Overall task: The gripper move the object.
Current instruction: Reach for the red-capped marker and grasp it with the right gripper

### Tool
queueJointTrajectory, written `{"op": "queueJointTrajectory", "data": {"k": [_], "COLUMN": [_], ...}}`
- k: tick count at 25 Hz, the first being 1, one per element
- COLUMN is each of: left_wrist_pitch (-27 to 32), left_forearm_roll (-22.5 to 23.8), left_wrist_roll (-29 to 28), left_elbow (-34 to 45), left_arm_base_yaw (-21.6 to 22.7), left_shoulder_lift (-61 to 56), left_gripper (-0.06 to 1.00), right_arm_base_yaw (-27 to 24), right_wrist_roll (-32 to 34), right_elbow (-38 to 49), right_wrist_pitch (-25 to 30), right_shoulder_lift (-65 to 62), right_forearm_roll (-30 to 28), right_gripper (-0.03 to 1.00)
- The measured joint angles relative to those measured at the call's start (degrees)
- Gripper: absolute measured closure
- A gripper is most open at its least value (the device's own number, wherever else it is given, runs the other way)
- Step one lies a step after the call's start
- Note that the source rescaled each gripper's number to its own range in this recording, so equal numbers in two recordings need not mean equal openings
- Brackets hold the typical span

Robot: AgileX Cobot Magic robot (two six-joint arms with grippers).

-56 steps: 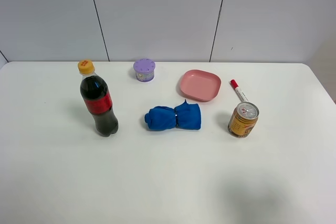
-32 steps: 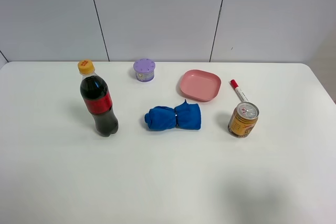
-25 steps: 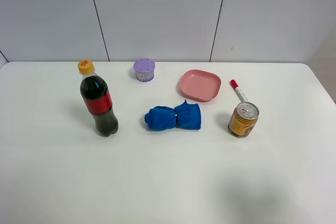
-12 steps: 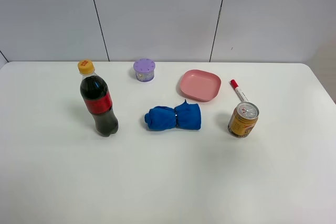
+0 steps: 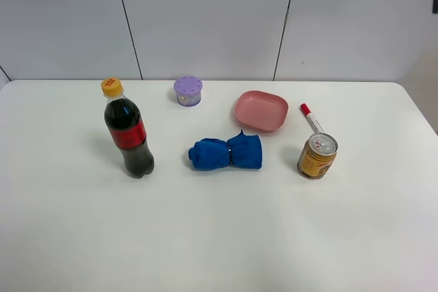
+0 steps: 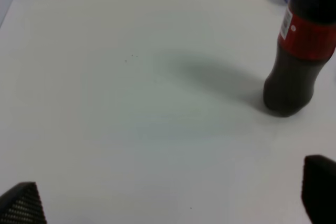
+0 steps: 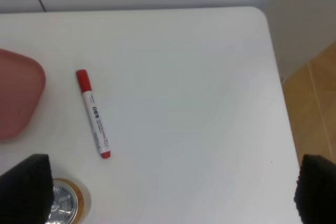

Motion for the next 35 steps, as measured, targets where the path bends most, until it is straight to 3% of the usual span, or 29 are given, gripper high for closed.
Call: {"op": "queueJointTrajectory", "data": {"k": [9,20,26,35], "left_wrist_pitch": [0.00,0.00,0.00,0.00], "left_forearm_roll": [0.00,0.00,0.00,0.00], "left_wrist_roll": [0.00,0.00,0.00,0.00], "left_elbow": [0.00,0.00,0.00,0.00], "left_arm_base_yaw": [0.00,0.00,0.00,0.00], "left_shoulder_lift": [0.00,0.00,0.00,0.00], "left_gripper": [-0.06,-0.06,-0.06,-0.06], "right_arm_base_yaw": [0.00,0.00,1.22,3.68], "right_wrist_roll": [-1.22,-7.79,-11.00,-9.71], "right_elbow": [-6.85,-7.17,-7.23,-7.29], "right_wrist_pitch": [3.03,-4.53,-7.54,-11.77], "right_shoulder_lift": [21.39,35.06,39.02,44.02], "right_forearm_roll": [3.11,8.19,8.19,7.75], "right_gripper": [0.02,0.02,0.02,0.05]}}
